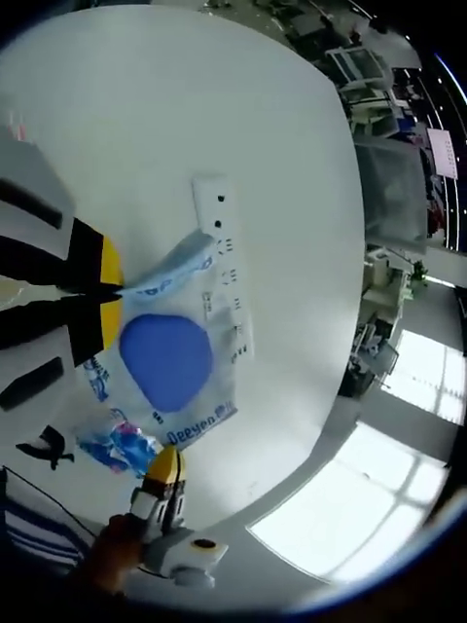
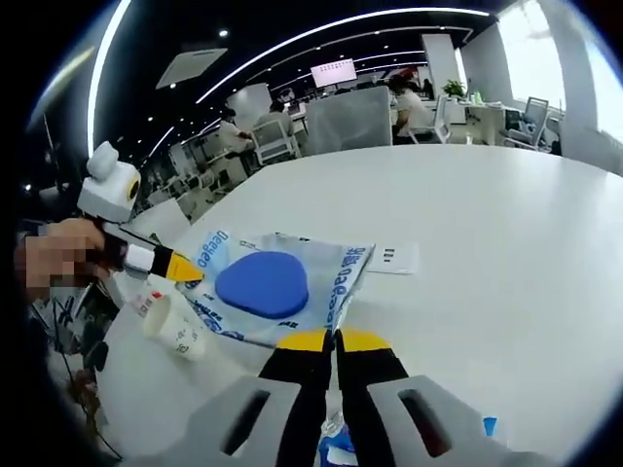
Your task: Arrange the tabletop items into an orderly group along one side of the table until the central work area is clear of visible clutter.
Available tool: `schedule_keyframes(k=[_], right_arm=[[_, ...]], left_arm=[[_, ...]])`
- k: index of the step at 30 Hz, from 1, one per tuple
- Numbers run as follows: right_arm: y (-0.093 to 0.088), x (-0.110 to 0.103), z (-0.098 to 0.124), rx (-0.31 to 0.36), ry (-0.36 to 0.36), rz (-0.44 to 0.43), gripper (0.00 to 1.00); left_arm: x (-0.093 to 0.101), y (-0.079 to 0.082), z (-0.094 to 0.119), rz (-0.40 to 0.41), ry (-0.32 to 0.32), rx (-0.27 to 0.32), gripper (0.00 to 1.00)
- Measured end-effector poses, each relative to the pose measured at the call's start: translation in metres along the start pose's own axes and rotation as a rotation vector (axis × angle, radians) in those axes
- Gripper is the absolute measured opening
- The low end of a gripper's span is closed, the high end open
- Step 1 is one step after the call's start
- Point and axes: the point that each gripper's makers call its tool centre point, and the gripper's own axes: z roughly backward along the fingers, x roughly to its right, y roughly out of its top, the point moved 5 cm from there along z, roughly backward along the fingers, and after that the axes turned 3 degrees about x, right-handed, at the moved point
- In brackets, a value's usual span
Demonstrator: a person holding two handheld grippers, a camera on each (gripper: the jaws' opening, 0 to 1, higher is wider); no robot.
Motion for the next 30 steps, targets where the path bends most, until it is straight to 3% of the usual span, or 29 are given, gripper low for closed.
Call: schedule_keyframes(k=[13,30], right_arm=[[-0.031,-0.014,0.031,-0.026,0.003,-0.014,0.00],[-0.064,-0.027,0.031,-0.086,0.035,-0.038,0.00]], left_arm=[[0.023,-0.016,0.030,-0.101,-0.005,-0.003,0.00],[0.030,-0.026,0.042,-0.160,0.008,-0.022,0.00]])
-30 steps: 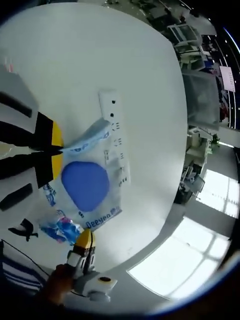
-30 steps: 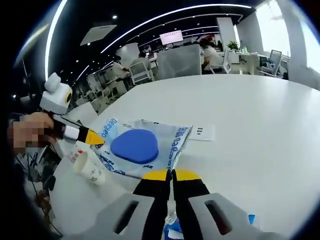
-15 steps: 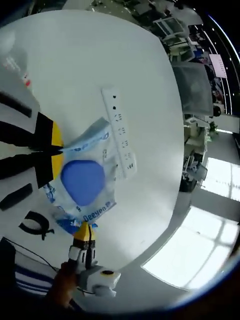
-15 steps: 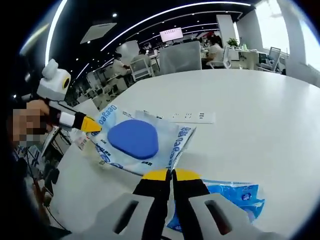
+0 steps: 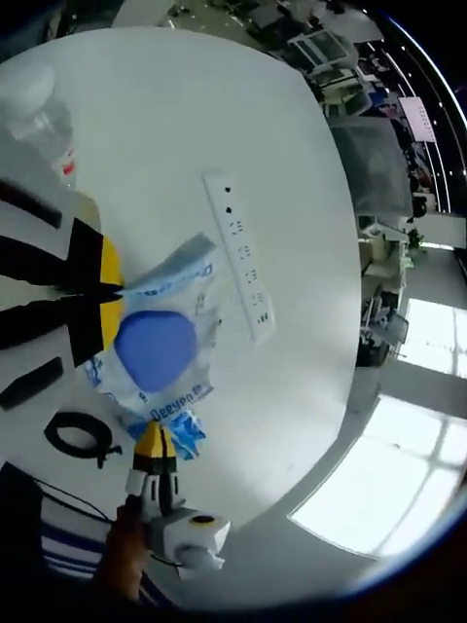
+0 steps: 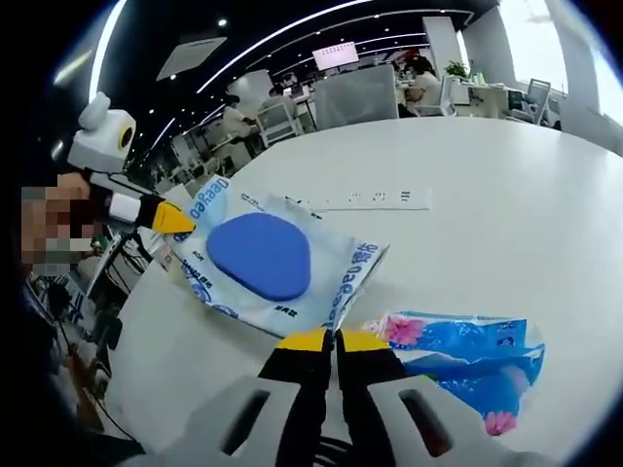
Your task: Arrange the tabletop items into an orderly group along one side of the table until the central work area is clear of visible clutter.
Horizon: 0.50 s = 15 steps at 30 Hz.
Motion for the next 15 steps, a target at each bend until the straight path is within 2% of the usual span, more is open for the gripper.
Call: schedule_keyframes(k=[9,15], right_arm=[[-0.025,-0.005,-0.002,-0.066,0.025,-0.045,0.00],[-0.033,-0.006,0.004,-0.098,0.028,-0.078,0.00]], left_arm=[[0.010,-0.004,0.002,-0.059,-0.007,-0.036,0.00],[0.023,-0.009,0.000,-0.225,0.016,-0.101,0.00]])
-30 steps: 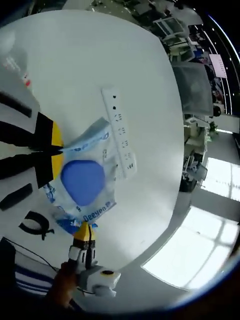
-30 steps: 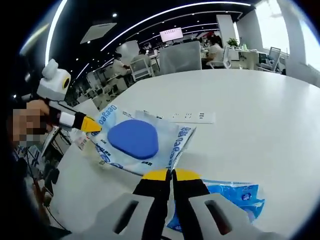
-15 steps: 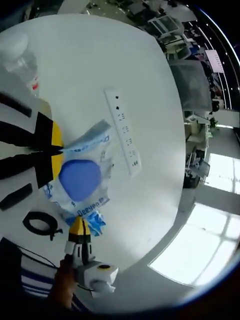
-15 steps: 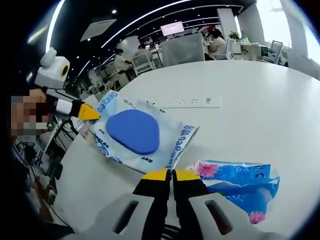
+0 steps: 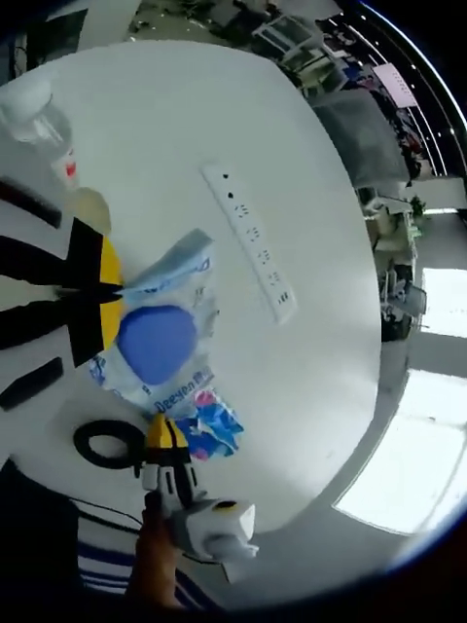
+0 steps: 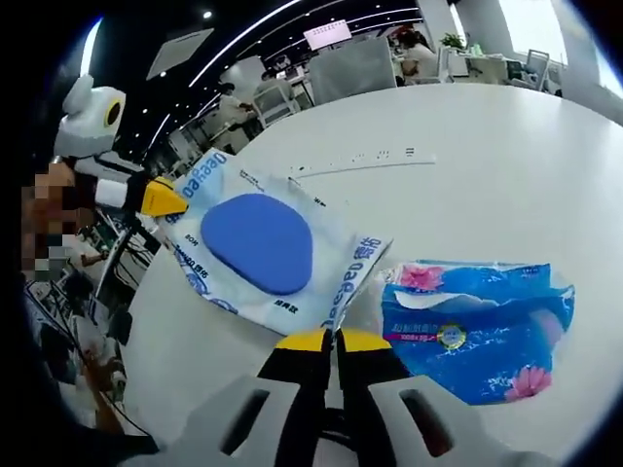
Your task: Arrange the tabletop items into an orderly group along one side of the table until the central work area is clear of visible clutter.
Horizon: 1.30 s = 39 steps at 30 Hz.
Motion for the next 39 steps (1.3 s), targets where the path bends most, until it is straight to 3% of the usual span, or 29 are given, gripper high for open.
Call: schedule_keyframes(k=[7,16,18,22,28,33,39], right_arm=[[0.000,0.015,0.006,0.001,-0.032,-0.009,0.00],[0.003,0.023,0.010,0.017,-0.071,0.015,0.00],[0.004,0.027,0.009,0.014,-0.085,0.025,0.00],[0.007,0.030,0.007,0.012,-0.094,0.035,0.00],[0.002,0.026,0.002,-0.007,-0.085,0.046,0.00],[-0.001,0.023,0.004,-0.016,-0.086,0.025,0.00],[-0.002,0.020,0.005,-0.011,-0.079,0.074,0.01]], left_arm=[[0.010,0.001,-0.008,-0.035,-0.026,-0.027,0.01],[0.015,-0.014,-0.028,-0.092,-0.064,-0.130,0.03],[0.015,-0.020,-0.031,-0.093,-0.066,-0.161,0.06],[0.013,-0.025,-0.031,-0.101,-0.064,-0.170,0.14],[0.006,-0.022,-0.021,-0.084,-0.052,-0.105,0.20],[0.001,-0.018,-0.011,-0.035,-0.047,-0.004,0.23],[0.006,-0.028,-0.003,-0.049,-0.039,0.046,0.33]])
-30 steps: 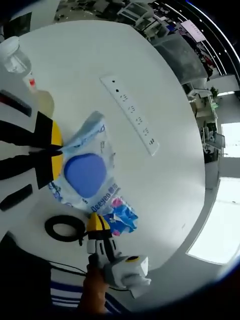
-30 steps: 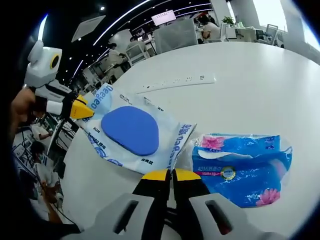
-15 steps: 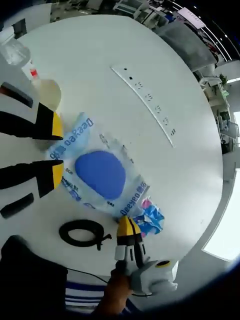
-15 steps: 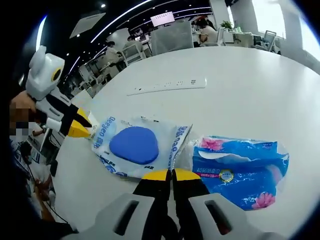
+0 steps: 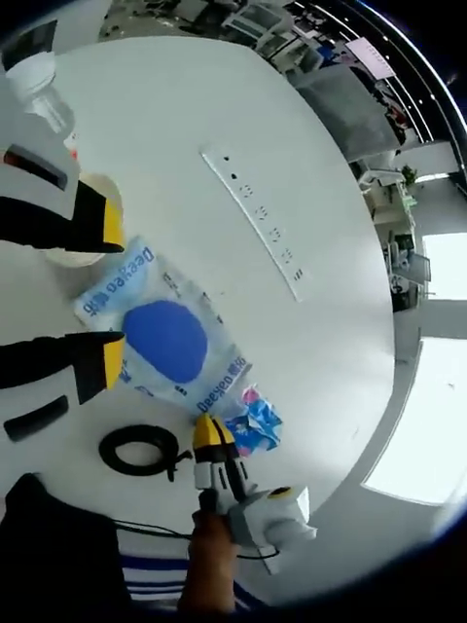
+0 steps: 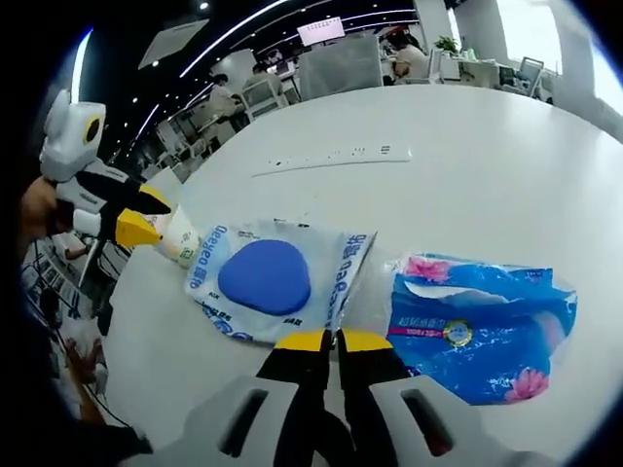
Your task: Arrange the tabletop items into an orderly group along one side of the table until the central work area is clear of visible clutter.
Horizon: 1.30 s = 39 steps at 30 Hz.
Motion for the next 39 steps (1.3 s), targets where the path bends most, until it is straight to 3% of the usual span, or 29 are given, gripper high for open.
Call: schedule_keyframes(k=[8,19,29,34,39], right_arm=[[0.013,-0.004,0.011,0.037,0.007,0.067,0.10],[0.023,0.004,0.043,0.104,-0.009,0.156,0.21],[0.020,0.044,0.078,0.148,-0.093,0.183,0.27],[0.015,0.068,0.089,0.146,-0.135,0.173,0.27],[0.009,0.088,0.095,0.143,-0.176,0.151,0.27]], left_arm=[[0.024,-0.001,0.001,0.044,-0.011,0.086,0.40],[0.077,0.007,-0.011,0.079,-0.102,0.155,0.47],[0.111,0.013,-0.026,0.088,-0.155,0.192,0.47],[0.129,0.029,-0.037,0.077,-0.199,0.217,0.44],[0.143,0.038,-0.051,0.069,-0.232,0.206,0.42]])
